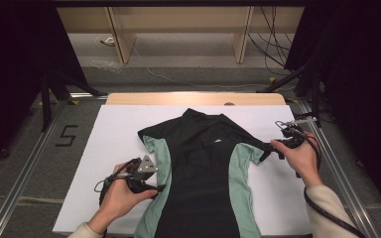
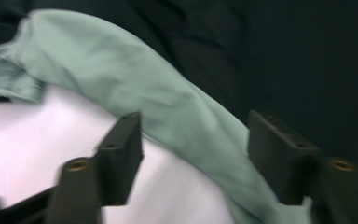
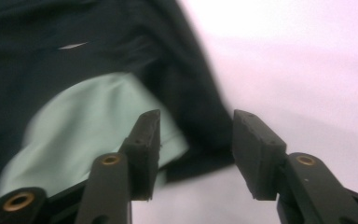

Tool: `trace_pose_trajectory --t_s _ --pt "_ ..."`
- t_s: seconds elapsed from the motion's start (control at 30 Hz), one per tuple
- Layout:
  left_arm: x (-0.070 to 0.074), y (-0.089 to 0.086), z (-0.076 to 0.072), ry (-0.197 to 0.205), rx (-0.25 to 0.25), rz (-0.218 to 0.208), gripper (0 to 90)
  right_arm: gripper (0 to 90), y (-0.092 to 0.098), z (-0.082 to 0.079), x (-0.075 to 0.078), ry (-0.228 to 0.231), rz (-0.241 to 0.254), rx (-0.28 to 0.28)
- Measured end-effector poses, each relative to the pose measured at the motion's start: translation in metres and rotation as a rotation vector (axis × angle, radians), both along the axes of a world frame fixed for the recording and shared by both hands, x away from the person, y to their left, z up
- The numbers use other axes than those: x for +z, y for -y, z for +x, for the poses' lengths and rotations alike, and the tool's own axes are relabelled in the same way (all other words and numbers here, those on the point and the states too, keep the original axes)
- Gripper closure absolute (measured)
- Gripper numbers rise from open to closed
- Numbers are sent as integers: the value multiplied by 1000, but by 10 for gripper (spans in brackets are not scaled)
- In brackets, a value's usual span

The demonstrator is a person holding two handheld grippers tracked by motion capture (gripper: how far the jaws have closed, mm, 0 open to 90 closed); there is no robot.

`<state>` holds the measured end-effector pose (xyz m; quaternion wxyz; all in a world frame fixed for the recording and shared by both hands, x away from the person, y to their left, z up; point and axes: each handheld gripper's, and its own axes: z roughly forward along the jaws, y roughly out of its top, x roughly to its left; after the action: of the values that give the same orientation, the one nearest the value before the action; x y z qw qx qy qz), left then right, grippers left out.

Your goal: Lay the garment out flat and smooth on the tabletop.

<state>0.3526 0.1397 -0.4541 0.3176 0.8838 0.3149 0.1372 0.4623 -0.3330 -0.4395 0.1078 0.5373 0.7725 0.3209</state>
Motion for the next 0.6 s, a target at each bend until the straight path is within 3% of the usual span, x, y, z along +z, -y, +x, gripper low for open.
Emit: trace_pose_trajectory --t_s 0.13,0.3,0.37,0.4,0.43,0.47,0.53,0.6 --pt "-6 2 9 19 36 -26 198 518 3 24 -17 -49 -39 -16" --pt "-7 0 9 19 62 -37 157 538 -8 29 -27 -101 -74 35" --pt "-7 -2 9 18 63 -33 157 591 -14 28 -25 -77 -171 101" --pt "-6 -4 9 20 69 -35 157 690 -17 28 -24 -72 -219 135" --pt "-6 -6 10 22 77 -39 158 800 -18 28 -23 -88 -216 154" --pt "-5 -8 10 25 86 -45 159 839 -20 28 -22 -102 -209 166" --pt "-3 -11 12 31 99 -53 160 873 -21 32 -20 -123 -227 181" --pt "-3 -14 14 34 115 -66 163 877 -20 37 -16 -104 -268 169"
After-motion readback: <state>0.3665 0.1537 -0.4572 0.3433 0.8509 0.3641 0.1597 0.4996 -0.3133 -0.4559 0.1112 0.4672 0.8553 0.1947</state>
